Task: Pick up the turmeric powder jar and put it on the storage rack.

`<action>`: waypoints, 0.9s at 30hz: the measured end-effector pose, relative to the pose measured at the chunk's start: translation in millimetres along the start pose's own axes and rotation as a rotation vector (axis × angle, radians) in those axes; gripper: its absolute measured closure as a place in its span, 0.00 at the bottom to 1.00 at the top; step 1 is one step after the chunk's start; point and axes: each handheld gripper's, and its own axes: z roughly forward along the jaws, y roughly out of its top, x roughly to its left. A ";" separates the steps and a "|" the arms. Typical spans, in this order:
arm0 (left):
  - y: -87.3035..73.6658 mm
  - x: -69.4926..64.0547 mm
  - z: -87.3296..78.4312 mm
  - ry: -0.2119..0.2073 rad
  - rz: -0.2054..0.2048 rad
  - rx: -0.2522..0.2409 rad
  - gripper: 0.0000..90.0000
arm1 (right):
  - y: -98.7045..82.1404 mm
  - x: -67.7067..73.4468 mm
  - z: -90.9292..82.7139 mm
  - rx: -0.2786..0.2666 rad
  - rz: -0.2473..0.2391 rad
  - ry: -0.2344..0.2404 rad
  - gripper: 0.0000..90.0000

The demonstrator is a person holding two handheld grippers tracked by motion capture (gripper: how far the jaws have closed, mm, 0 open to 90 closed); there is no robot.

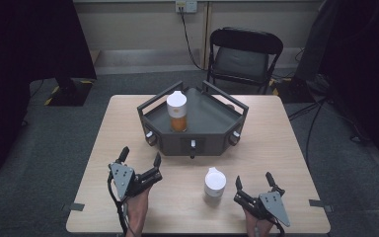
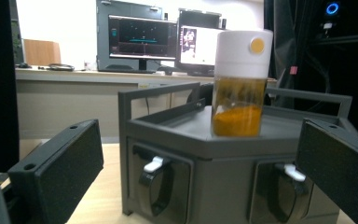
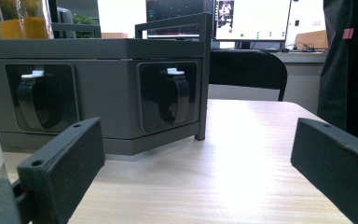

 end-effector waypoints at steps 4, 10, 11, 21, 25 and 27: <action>-8.7 1.0 -6.6 0.021 -0.005 0.001 0.00 | -0.1 0.2 -0.1 -0.001 0.001 -0.001 0.01; -20.3 4.8 -9.5 0.047 -0.007 0.038 0.00 | 0.1 0.2 0.0 0.000 0.001 -0.001 0.01; -22.0 5.2 -10.0 0.052 -0.011 0.046 0.00 | 0.0 0.3 0.0 0.000 0.001 -0.002 0.01; -45.1 -0.9 -18.8 0.082 -0.015 0.054 0.00 | 0.6 1.0 0.4 0.004 0.000 -0.006 0.01; -49.2 -1.0 -19.2 0.076 -0.006 0.067 0.00 | 0.3 1.6 0.1 0.001 0.000 -0.009 0.01; -50.9 -0.3 -19.9 0.077 -0.010 0.066 0.00 | 0.0 1.6 0.0 0.000 0.001 -0.009 0.01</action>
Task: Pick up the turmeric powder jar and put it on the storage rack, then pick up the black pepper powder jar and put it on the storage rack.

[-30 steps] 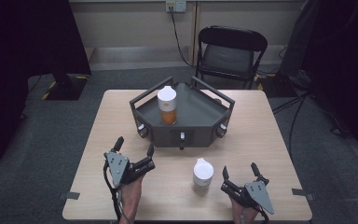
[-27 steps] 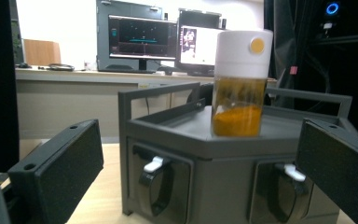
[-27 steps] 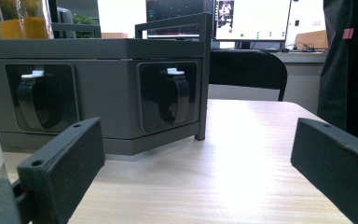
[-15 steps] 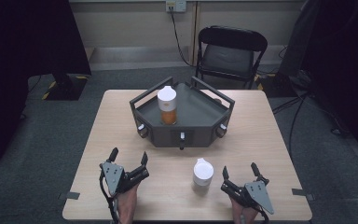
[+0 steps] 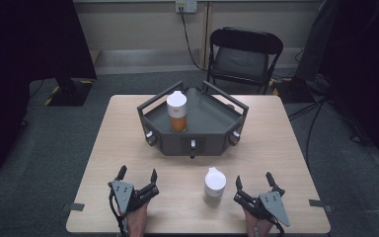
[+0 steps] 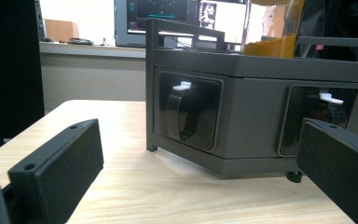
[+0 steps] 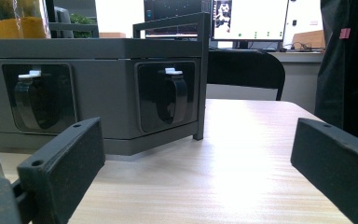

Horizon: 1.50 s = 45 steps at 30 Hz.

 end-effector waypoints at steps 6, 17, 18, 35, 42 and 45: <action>-5.5 0.6 -2.0 0.003 0.007 0.003 0.00 | -0.1 -0.1 0.0 0.000 0.000 0.001 0.01; -13.4 -3.0 -0.6 -0.002 0.009 0.008 0.00 | 0.2 -0.2 0.1 0.001 -0.001 0.001 0.01; -13.1 -4.6 0.1 0.005 0.012 0.011 0.00 | 0.0 0.0 0.0 0.000 -0.002 0.001 0.01; -17.2 -13.5 -0.7 0.030 0.066 -0.009 0.01 | -0.1 -0.1 -0.2 0.000 0.000 0.001 0.01; -17.2 -13.6 -0.6 0.030 0.066 -0.009 0.01 | -0.1 -3.0 -0.4 -0.001 0.017 0.010 0.01; -17.2 -13.6 -0.6 0.030 0.066 -0.009 0.01 | 0.8 -4.7 -0.5 0.001 0.031 0.010 0.01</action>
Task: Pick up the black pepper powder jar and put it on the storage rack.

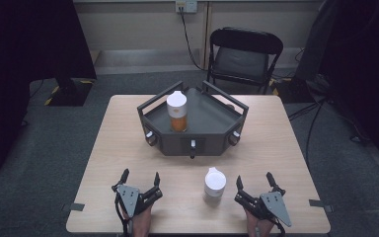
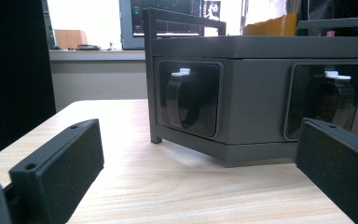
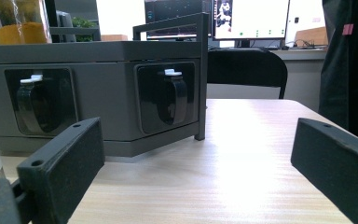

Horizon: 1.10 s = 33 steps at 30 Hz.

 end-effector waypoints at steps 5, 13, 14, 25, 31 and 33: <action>0.0 0.7 0.0 -0.004 0.000 0.000 0.00 | 2.0 0.3 -0.1 0.005 -0.006 0.002 0.01; 0.0 0.3 0.0 -0.001 0.000 0.000 0.00 | 2.7 0.4 -0.4 -0.001 0.002 -0.001 0.01; 0.0 0.0 -0.1 0.000 0.000 0.000 0.00 | 2.4 0.3 -1.0 -0.005 0.004 -0.004 0.01; 0.1 -0.8 -0.3 0.007 0.001 0.001 0.00 | 11.1 2.4 -5.8 -0.026 0.013 -0.005 0.01; 0.1 -0.8 -0.3 0.007 0.001 0.001 0.00 | 15.8 4.3 -11.2 -0.041 0.015 0.012 0.01; 0.1 -0.8 -0.3 0.007 0.001 0.001 0.00 | 16.7 6.2 -13.6 -0.053 0.006 0.017 0.01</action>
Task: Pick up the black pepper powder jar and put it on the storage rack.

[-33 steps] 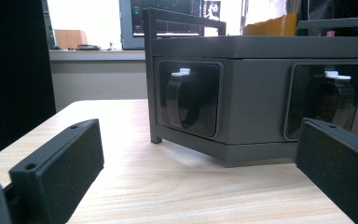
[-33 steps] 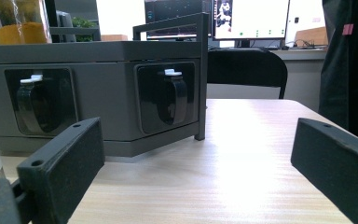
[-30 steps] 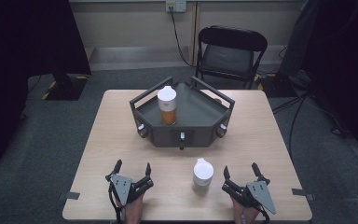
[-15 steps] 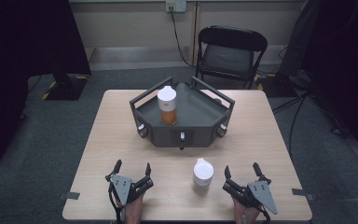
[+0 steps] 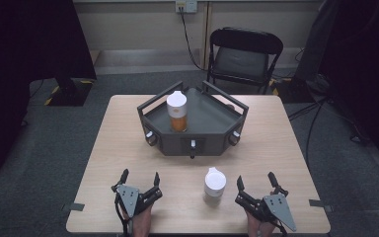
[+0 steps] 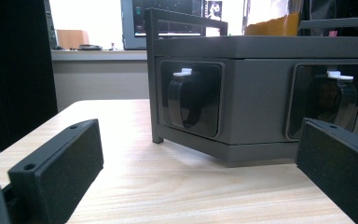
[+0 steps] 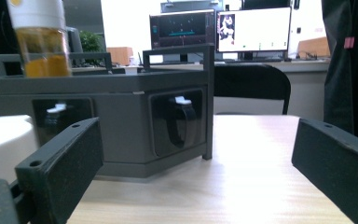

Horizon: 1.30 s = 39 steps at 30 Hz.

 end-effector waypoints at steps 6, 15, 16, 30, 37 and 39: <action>0.1 0.0 0.0 0.000 0.000 0.000 0.01 | 7.2 3.3 -6.1 -0.014 0.007 0.019 0.01; 0.1 0.0 0.0 0.000 0.000 0.000 0.01 | 20.2 10.6 -13.7 -0.020 0.004 0.079 0.01; 0.0 0.0 0.0 0.000 0.000 0.000 0.01 | 22.1 11.7 -13.7 -0.019 0.003 0.086 0.01; 0.0 0.1 0.0 0.000 0.000 0.000 0.00 | 35.0 22.1 -7.5 -0.020 -0.010 0.164 0.02; 0.0 0.1 0.0 0.000 0.000 0.000 0.00 | 36.9 28.4 -1.1 -0.013 -0.007 0.198 0.03; 0.0 0.1 0.0 0.000 0.000 0.000 0.00 | 37.3 30.2 0.6 -0.009 -0.008 0.207 0.03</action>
